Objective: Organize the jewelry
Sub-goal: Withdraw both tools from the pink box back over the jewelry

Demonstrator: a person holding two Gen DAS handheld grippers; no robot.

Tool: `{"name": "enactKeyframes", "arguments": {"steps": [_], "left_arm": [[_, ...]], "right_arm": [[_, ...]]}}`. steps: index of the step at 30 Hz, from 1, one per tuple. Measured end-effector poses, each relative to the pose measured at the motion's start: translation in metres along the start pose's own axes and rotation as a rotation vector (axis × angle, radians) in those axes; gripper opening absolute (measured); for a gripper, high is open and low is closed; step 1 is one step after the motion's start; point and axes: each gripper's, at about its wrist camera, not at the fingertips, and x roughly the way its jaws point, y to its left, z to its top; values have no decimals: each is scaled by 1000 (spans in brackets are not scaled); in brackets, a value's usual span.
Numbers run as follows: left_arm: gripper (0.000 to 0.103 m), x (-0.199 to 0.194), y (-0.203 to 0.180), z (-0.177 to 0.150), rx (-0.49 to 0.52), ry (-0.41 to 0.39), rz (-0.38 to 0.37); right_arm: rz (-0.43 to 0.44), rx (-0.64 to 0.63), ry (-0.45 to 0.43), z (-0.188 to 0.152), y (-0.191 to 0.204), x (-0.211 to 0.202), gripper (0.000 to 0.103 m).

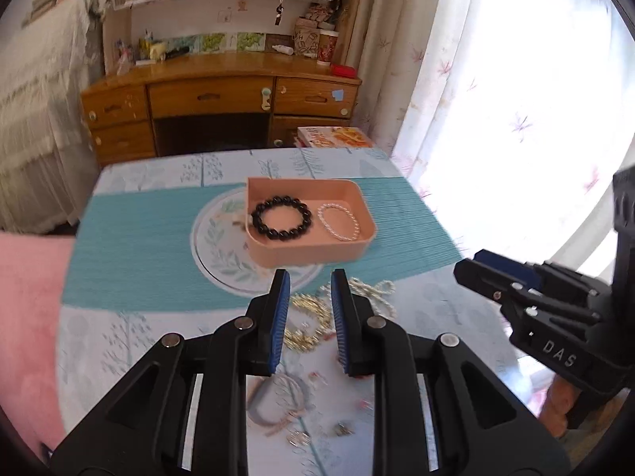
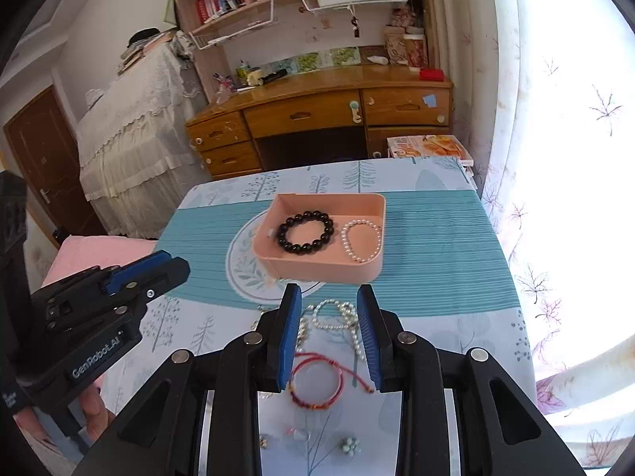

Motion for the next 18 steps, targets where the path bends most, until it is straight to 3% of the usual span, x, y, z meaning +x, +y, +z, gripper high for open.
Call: {"name": "enactKeyframes", "arguments": {"steps": [4,11,18], "left_arm": [[18,-26,6,-21,-20,-18,51],[18,-73,17,-58,-50,-58,67],[18,-104,4,-86,-7,-125,115]], "right_arm": [[16,-30,-22,-25,13,-33,29],[52,-57,-47,-64,32,-82,33],[59,-84,-58,-99,45,-108,33]]}}
